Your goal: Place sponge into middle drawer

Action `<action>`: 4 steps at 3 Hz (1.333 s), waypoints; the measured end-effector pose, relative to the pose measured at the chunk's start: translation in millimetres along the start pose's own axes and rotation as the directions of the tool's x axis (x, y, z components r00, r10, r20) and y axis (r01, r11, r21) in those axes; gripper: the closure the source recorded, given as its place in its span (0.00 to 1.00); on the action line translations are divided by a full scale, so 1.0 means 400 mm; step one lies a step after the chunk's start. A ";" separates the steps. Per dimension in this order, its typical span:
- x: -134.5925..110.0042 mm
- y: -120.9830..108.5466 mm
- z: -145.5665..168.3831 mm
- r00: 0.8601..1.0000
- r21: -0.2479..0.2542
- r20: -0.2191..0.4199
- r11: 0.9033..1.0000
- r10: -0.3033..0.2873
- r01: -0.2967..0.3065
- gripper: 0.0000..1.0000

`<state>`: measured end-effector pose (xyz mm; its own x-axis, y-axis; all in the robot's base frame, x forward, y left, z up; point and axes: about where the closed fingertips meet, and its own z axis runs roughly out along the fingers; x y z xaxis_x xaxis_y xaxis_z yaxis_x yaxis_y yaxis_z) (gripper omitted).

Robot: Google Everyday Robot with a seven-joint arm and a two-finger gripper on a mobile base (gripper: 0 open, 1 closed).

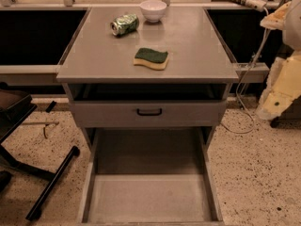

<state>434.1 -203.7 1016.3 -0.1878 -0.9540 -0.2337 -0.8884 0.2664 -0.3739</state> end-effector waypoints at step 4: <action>-0.131 -0.226 0.119 0.990 0.052 -0.001 0.989 -0.140 0.140 0.00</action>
Offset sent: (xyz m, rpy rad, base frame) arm 0.0520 0.0075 -0.0092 -0.0950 -0.0356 0.0704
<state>544.1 -171.2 1019.5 -0.0619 -0.9820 -0.1785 -0.8830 0.1373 -0.4488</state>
